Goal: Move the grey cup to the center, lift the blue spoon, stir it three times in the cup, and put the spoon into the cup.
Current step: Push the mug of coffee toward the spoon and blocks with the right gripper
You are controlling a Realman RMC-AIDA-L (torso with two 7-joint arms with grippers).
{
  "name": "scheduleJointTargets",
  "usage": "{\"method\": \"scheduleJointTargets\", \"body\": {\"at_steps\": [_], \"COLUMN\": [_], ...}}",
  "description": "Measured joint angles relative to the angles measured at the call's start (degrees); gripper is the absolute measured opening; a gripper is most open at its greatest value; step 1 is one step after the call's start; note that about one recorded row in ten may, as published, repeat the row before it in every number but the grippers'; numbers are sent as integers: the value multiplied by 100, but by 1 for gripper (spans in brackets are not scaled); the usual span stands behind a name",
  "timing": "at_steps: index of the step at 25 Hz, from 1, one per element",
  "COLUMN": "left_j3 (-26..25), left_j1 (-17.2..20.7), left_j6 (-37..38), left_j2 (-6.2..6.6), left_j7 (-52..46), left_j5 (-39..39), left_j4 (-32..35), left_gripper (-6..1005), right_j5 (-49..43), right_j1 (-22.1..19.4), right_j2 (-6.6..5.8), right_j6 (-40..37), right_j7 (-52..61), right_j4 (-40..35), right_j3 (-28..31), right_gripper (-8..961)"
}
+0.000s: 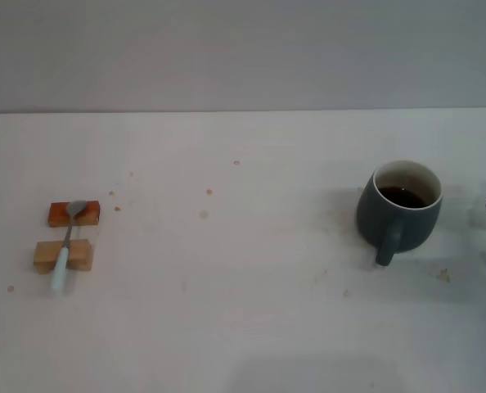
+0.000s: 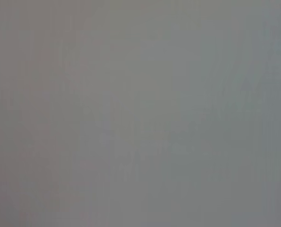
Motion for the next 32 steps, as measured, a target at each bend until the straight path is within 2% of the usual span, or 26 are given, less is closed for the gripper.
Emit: {"method": "scheduleJointTargets", "body": {"at_steps": [9,15,32], "left_j3": [0,-8,-80], "left_j1": [3,-4,-5], "left_j6": [35,73,85], "left_j2": [0,-9,-18], "left_j7": [-5,-28,-51], "left_j5": [-20,-35,-34], "left_j4": [0,0,-9], "left_gripper": [832,832,832], "right_j5": [6,39,45], "right_j1": [-11,-26,88], "right_j2": [-1,-2,-1], "right_j6": [38,343,675], "right_j7": [154,203,482], "right_j4": [125,434,819], "right_j3": [-653,-1285,-2087], "right_gripper": [29,29,28]}}
